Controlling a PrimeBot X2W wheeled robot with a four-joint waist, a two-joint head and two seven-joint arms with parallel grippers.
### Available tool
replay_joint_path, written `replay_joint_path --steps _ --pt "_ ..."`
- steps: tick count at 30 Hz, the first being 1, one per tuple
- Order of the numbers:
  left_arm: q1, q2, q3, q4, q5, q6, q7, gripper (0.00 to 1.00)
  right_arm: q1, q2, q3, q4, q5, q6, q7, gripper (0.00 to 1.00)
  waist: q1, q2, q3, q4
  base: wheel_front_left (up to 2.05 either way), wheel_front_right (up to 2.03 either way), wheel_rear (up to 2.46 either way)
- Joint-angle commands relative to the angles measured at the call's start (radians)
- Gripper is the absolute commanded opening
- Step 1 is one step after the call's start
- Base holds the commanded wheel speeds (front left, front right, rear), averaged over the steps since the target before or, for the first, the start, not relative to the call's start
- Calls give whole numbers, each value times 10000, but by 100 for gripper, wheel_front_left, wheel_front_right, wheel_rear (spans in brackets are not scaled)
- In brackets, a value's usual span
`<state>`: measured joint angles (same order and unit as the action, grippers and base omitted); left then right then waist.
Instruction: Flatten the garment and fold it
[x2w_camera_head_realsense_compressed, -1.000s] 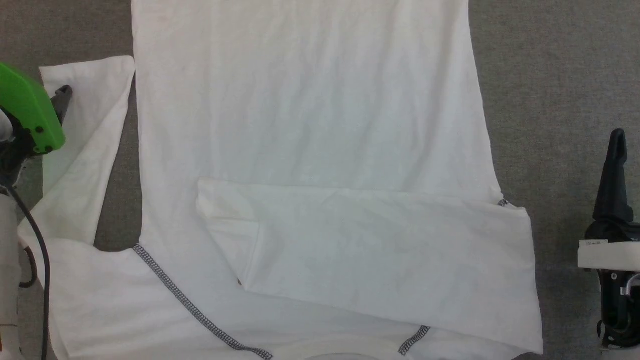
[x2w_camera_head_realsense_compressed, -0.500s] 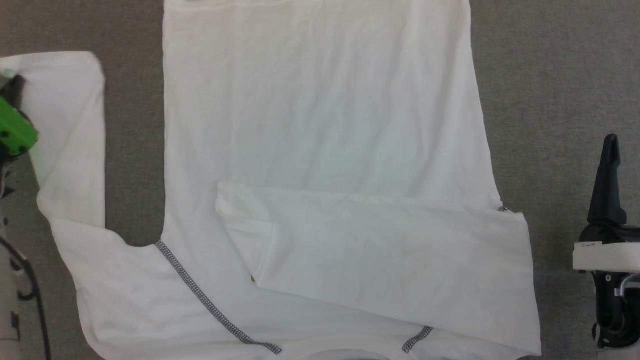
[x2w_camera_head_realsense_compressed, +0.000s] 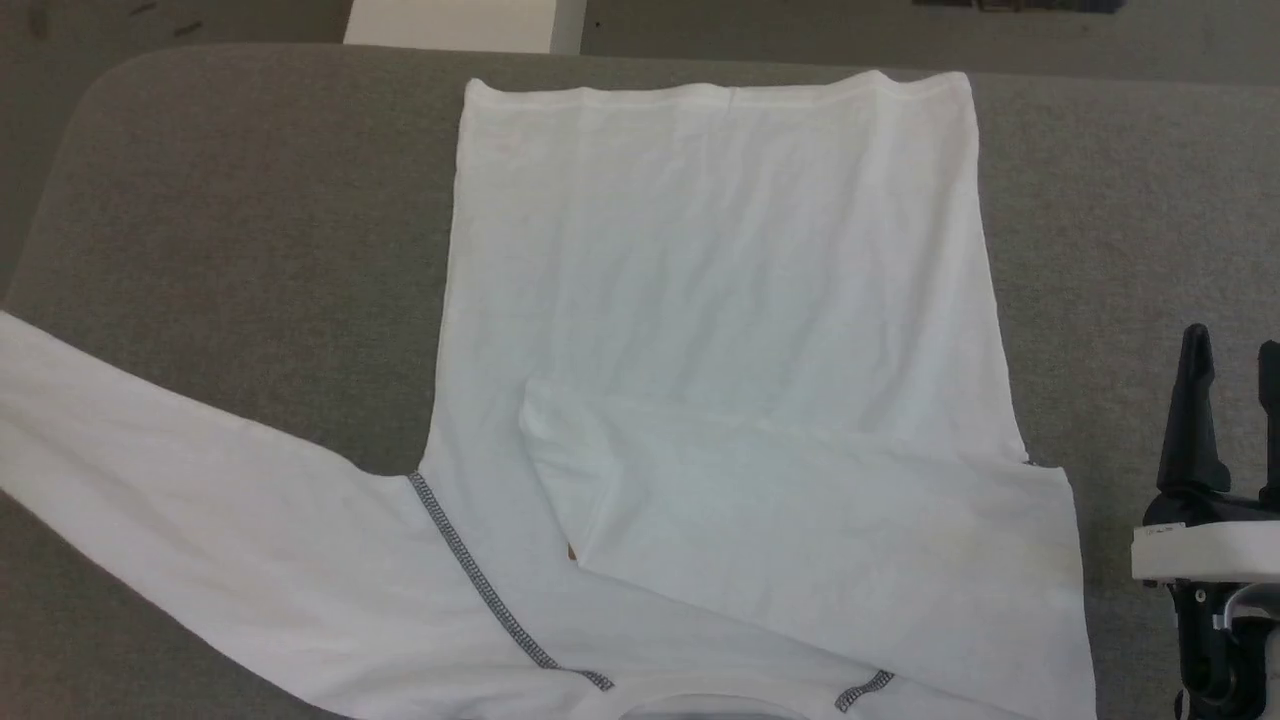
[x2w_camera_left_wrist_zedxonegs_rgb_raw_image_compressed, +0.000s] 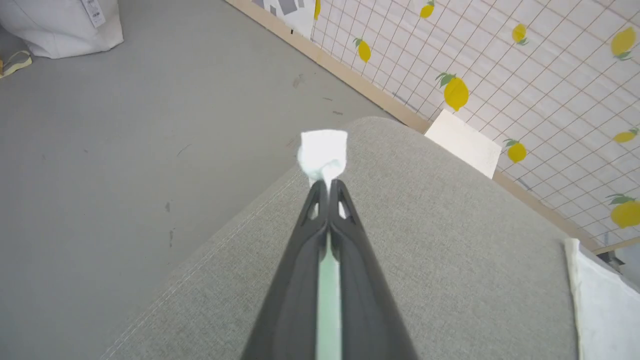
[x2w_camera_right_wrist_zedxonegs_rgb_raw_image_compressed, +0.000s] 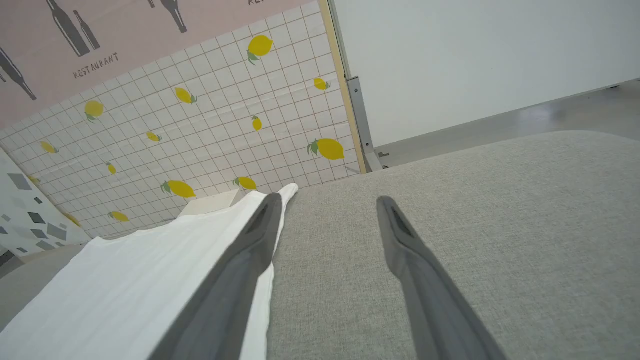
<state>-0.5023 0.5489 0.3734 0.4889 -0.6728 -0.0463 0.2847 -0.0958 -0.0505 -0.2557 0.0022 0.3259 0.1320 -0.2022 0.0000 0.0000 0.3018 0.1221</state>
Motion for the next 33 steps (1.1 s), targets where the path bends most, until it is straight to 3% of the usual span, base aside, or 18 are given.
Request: replay_joint_path --steps 1,5,9,15,19,24,33 --pt "160 38 -64 -246 -106 -137 -19 0 168 3 29 44 57 -13 -11 100 0 0 -390 270 0 0 0" --pt "224 -548 -485 -1355 -592 -449 339 0 357 3 71 174 57 -13 -20 100 0 0 -747 448 0 0 0" --pt "190 -1613 -1307 -2968 -1118 -532 928 0 563 3 39 349 83 -13 -27 100 0 0 -1116 545 0 0 0" --pt "469 -3385 -2979 -4894 -1178 30 1708 0 697 3 156 591 204 -13 -92 100 0 0 -1526 332 0 0 0" --pt "537 -4307 -4399 -5228 -871 72 1960 0 744 3 252 657 271 -13 -129 100 0 0 -1542 23 0 0 0" --pt "288 -4850 -6246 -4503 -765 -209 1939 0 711 3 358 735 358 -13 -165 100 0 0 -1364 -510 0 0 0" --pt "18 -4982 -9539 -2899 -1177 -531 1315 0 613 3 388 1033 484 -13 -320 100 0 0 -864 -1439 0 0 0"
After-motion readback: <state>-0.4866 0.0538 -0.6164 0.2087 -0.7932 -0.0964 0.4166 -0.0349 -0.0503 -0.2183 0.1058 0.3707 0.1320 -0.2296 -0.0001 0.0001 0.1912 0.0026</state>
